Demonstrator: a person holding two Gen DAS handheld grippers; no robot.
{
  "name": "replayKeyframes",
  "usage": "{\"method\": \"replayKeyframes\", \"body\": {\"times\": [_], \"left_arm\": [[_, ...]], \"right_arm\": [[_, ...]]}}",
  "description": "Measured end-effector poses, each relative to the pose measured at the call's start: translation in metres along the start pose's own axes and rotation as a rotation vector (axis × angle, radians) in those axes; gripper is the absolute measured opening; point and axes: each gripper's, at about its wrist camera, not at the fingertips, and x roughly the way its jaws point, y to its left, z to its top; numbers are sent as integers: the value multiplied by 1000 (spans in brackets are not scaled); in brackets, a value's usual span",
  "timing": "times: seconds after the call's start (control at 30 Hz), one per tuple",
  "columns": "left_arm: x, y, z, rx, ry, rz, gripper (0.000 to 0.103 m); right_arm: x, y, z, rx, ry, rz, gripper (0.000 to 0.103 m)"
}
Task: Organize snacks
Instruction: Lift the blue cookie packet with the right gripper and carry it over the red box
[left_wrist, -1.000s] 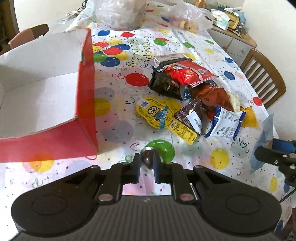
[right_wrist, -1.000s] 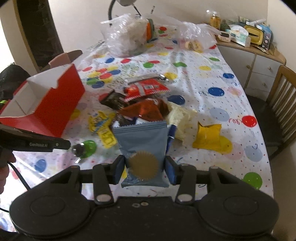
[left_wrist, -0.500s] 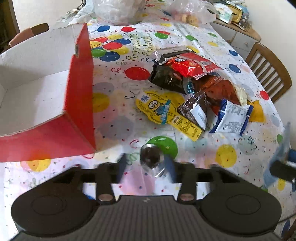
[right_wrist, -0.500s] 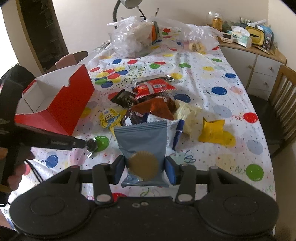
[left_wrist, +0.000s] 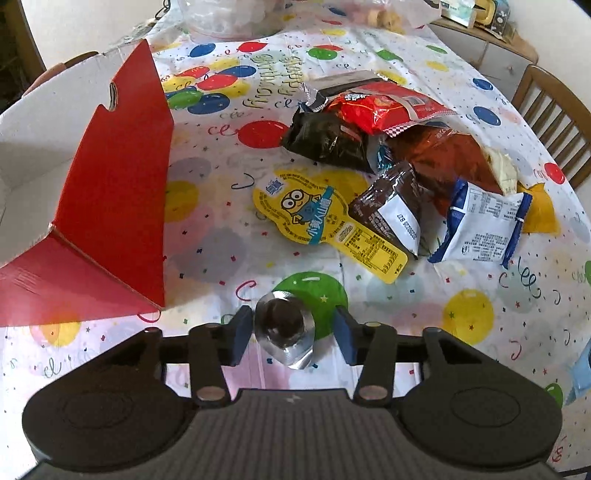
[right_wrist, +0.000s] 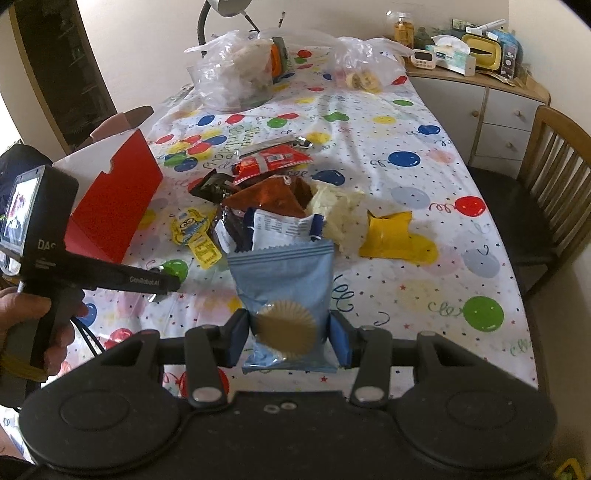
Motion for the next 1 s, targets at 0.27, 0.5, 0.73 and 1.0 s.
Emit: {"method": "replayKeyframes", "body": {"times": [0.27, 0.5, 0.73, 1.0], "left_arm": [[-7, 8, -2, -39, -17, -27, 30], [-30, 22, -3, -88, -39, -73, 30], [-72, 43, -2, -114, -90, -102, 30], [-120, 86, 4, -151, -171, -106, 30]], "right_arm": [[0, 0, 0, -4, -2, 2, 45], [-4, 8, 5, -17, -11, -1, 45], [-14, 29, 24, -55, -43, 28, 45], [-16, 79, 59, -144, -81, 105, 45]]}}
